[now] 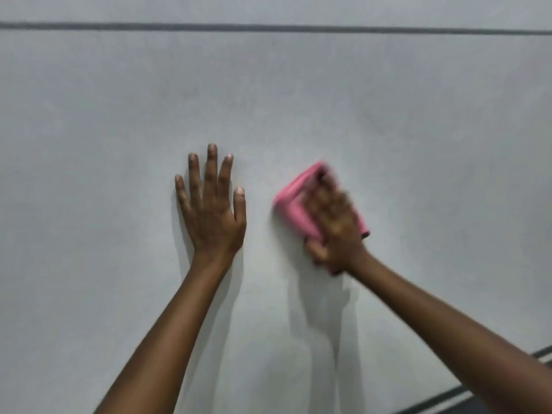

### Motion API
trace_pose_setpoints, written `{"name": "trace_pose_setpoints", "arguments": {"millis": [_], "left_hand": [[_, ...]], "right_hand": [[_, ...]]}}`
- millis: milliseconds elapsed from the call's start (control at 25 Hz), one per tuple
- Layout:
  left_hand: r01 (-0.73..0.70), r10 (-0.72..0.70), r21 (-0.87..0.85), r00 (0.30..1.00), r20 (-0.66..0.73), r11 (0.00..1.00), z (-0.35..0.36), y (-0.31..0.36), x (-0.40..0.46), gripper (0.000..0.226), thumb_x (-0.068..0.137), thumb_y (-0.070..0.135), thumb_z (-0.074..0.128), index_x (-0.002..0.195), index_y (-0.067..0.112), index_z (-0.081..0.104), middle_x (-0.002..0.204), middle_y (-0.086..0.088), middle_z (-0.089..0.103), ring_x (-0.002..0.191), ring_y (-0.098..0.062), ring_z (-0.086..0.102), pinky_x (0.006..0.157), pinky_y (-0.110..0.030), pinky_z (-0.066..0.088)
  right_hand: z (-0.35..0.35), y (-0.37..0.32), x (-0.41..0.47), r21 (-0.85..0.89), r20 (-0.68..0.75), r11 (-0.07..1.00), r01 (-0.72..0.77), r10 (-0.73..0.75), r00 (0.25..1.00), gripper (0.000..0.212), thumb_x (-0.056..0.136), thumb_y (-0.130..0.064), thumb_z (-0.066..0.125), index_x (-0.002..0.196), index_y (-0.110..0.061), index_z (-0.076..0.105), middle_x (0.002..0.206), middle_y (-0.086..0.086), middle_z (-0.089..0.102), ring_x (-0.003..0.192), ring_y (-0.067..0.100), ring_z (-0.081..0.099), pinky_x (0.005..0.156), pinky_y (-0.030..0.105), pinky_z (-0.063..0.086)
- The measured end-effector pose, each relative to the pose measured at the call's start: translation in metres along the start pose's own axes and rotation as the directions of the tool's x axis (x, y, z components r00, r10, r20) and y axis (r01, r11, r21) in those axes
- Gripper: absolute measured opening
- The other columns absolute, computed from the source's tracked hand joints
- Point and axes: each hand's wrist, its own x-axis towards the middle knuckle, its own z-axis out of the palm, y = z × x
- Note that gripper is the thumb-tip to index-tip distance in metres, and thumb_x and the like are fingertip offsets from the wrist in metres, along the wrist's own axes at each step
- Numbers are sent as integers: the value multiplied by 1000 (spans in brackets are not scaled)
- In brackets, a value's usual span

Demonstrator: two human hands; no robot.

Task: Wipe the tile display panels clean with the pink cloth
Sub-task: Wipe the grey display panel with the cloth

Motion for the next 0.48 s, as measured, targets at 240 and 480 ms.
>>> {"name": "trace_pose_setpoints", "arguments": {"millis": [240, 480], "left_hand": [[41, -39, 95, 999, -27, 995, 4, 1, 69, 59, 99, 38, 30, 156, 27, 17, 164, 2, 8, 151, -27, 1, 118, -56, 0], [26, -17, 137, 998, -66, 990, 9, -2, 64, 59, 99, 38, 29, 156, 25, 18, 164, 1, 8, 150, -27, 2, 118, -55, -2]], "right_hand": [[-41, 82, 38, 7, 94, 988, 157, -157, 983, 68, 87, -36, 52, 147, -10, 37, 150, 17, 38, 148, 25, 21, 121, 38, 17], [-111, 198, 176, 198, -233, 566, -801, 821, 522, 77, 86, -37, 53, 153, -13, 26, 162, 11, 16, 149, 30, 10, 121, 36, 12]]}}
